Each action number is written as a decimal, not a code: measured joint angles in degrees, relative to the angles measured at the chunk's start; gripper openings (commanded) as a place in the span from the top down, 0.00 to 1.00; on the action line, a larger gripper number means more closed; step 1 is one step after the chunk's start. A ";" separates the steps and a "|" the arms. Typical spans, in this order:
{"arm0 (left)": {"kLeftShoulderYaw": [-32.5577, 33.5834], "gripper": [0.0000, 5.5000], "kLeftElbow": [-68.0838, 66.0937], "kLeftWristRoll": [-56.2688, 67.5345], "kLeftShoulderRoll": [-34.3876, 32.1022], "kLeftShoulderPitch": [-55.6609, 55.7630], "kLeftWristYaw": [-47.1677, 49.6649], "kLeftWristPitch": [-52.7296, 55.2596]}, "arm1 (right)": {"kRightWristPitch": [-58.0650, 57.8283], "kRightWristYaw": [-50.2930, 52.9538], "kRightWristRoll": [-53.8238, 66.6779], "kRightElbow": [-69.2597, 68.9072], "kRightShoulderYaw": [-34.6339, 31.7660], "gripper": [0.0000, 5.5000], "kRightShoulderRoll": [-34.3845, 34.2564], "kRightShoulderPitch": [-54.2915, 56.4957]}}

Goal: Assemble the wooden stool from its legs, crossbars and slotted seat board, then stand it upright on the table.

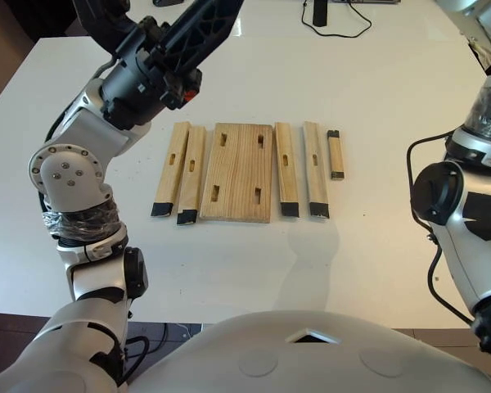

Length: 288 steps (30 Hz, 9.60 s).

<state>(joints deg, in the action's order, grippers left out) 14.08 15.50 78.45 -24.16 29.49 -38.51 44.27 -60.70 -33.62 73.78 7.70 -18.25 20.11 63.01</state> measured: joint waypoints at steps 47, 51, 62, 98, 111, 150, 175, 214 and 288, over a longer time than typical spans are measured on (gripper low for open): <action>-14.63 0.57 -21.45 -55.29 11.06 -7.62 11.38 -30.08 | 46.12 -34.10 -51.03 10.20 27.46 0.76 13.86 -18.72; -15.45 0.57 -24.62 -64.83 22.68 0.83 29.85 -37.13 | 54.09 -39.89 -53.77 13.67 28.32 0.76 13.58 -21.58; -13.07 0.57 -34.22 -67.43 32.02 5.10 40.72 -41.21 | 60.93 -46.09 -56.00 23.96 28.69 0.76 10.77 -21.80; -13.68 0.57 -31.84 -67.42 32.90 2.94 38.37 -40.90 | 66.90 -44.28 -56.53 41.08 27.11 0.76 9.38 -19.69; -13.73 0.57 -28.22 -67.10 33.91 0.68 38.81 -39.81 | 58.26 -38.03 -57.24 30.82 20.43 0.49 11.19 -24.27; -14.04 0.57 -25.19 -68.47 34.83 -1.12 39.92 -38.66 | 38.15 -12.51 -47.49 -18.46 22.15 0.49 -0.66 -42.14; -14.20 0.57 -19.67 -68.76 34.30 -4.92 42.40 -37.99 | 43.24 -9.31 -64.25 -17.03 24.27 0.49 12.12 -59.94; -15.88 0.57 -23.14 -68.34 34.74 -4.19 43.05 -40.88 | 10.88 23.10 -69.99 -18.42 27.28 0.63 -8.43 -53.62; -7.98 0.62 8.65 10.86 -3.76 -9.48 10.95 9.87 | 2.11 -24.61 -6.99 -30.79 11.70 0.63 20.03 -49.93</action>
<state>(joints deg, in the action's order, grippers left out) 6.10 24.15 89.30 -27.93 20.01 -27.55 54.14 -58.59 -58.22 66.79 -23.09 -6.56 40.15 13.08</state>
